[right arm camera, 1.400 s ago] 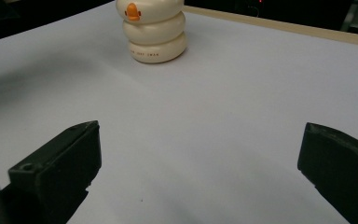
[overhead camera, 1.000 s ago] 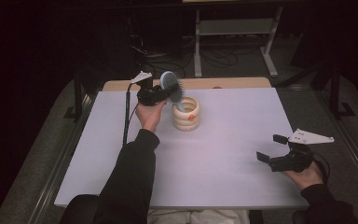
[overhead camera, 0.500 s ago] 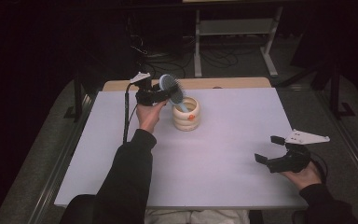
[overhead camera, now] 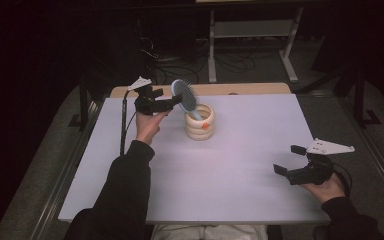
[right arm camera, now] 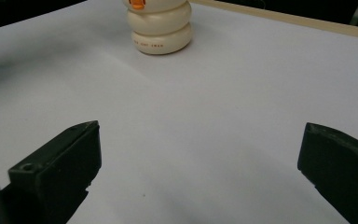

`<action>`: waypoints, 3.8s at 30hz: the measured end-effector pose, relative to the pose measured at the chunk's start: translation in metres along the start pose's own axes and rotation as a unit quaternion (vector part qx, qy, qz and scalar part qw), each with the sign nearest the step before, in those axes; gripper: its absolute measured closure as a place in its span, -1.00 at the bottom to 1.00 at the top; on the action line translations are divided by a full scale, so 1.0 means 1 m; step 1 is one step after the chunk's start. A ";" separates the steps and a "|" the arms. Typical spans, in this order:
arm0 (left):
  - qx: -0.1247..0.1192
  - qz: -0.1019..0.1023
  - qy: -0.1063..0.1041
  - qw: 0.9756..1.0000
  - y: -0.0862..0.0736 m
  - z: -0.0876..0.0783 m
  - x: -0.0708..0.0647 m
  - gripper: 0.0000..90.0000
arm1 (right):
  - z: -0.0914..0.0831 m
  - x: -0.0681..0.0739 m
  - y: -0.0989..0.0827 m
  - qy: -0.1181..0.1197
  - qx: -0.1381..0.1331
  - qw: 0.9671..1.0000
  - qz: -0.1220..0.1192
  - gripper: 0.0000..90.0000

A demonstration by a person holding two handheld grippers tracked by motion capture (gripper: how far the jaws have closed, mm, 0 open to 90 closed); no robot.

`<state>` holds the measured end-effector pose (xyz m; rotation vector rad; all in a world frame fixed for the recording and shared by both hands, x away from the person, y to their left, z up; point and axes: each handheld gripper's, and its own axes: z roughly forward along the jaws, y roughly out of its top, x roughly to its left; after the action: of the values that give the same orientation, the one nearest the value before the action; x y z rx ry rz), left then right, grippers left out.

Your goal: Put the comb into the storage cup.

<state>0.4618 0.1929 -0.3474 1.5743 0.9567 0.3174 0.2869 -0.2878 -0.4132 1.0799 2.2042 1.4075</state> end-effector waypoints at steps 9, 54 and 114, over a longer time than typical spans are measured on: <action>-0.003 0.016 -0.005 1.000 0.004 -0.020 -0.001 -1.00 | 0.000 0.000 0.000 0.001 0.001 1.000 0.000 -1.00; 0.021 0.068 -0.017 0.997 -0.018 -0.083 0.012 -1.00 | -0.002 0.000 0.001 -0.003 -0.004 1.000 0.004 -1.00; -0.001 0.070 0.015 0.997 -0.083 -0.172 0.033 -1.00 | -0.002 0.000 0.000 -0.004 -0.002 1.000 0.008 -1.00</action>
<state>0.3332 0.3324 -0.3897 1.6412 0.8710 0.4412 0.2864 -0.2890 -0.4122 1.1029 2.1904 1.4104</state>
